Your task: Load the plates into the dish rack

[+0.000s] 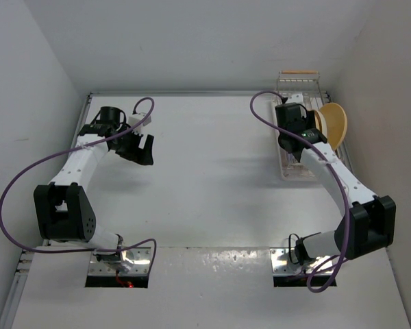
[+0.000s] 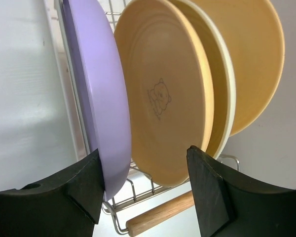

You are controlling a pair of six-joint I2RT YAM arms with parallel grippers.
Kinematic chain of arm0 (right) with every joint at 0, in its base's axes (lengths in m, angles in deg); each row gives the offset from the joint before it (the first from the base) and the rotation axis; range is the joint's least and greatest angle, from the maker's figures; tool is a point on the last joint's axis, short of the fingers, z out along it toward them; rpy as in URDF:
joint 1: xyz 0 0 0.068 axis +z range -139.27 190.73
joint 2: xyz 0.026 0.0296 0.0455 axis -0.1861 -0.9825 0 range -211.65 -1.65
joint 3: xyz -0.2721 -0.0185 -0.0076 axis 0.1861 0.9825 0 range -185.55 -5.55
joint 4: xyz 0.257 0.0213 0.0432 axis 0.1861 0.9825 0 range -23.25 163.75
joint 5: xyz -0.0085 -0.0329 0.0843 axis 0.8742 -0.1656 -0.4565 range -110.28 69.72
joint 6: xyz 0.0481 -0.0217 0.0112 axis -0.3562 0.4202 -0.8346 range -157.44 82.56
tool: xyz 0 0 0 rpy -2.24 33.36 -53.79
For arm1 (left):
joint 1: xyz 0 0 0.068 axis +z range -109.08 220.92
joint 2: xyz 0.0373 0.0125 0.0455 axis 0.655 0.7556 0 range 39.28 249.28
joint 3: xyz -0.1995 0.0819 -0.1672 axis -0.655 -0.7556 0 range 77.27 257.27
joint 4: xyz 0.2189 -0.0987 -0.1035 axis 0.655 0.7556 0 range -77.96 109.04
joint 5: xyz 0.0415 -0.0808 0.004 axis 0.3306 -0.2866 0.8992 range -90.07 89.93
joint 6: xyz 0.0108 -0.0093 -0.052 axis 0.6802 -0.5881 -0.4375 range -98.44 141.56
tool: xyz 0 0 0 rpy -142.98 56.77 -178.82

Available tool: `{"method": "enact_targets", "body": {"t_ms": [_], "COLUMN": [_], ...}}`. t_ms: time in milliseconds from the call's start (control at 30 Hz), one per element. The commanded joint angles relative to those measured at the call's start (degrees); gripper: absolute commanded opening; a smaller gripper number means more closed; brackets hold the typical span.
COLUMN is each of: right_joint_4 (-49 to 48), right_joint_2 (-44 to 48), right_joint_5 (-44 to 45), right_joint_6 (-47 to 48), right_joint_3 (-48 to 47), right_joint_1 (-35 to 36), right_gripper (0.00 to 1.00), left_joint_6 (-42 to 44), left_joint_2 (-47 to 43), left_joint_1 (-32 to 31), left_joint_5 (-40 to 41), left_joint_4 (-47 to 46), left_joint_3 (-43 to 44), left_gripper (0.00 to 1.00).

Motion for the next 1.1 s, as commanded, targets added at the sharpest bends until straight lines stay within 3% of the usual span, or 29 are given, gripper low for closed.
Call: {"method": "enact_targets", "body": {"t_ms": [0,100,267,533,667,833,1067], "right_joint_4": [1.46,0.67,0.06,-0.91,-1.0,0.22,1.02], "right_joint_2": [1.46,1.72,1.63,2.25,2.16,0.23,0.48], "right_joint_5": [-2.11,-2.64,-0.89,1.67,0.79,-0.44,0.35], "right_joint_6": [-0.88,-0.79,-2.11,0.44,0.44,-0.97,-0.97], "right_joint_3": [-2.11,-2.11,-2.38,-2.91,-2.03,-1.06,-1.5], "right_joint_1": [-0.01,-0.36,-1.95,-2.48,-2.47,-2.83,-2.83], "right_gripper": [0.64,0.61,0.46,0.45,0.3,0.3,0.38], "left_joint_6": [0.35,0.35,0.35,0.35,0.35,0.35,0.35], "left_joint_2": [-0.68,-0.68,-1.21,-1.21,-1.21,-1.21,-1.21], "left_joint_1": [0.52,0.52,0.52,0.52,0.52,0.52,0.52], "left_joint_5": [-1.15,-1.15,-1.15,-1.15,-1.15,-1.15,-1.15], "left_joint_4": [-0.69,-0.69,-0.69,-0.69,-0.69,-0.69,-0.69], "left_joint_3": [-0.19,-0.19,-0.19,-0.19,-0.19,-0.19,-0.19], "left_gripper": [0.87,0.87,0.87,0.87,0.87,0.87,0.87]}}
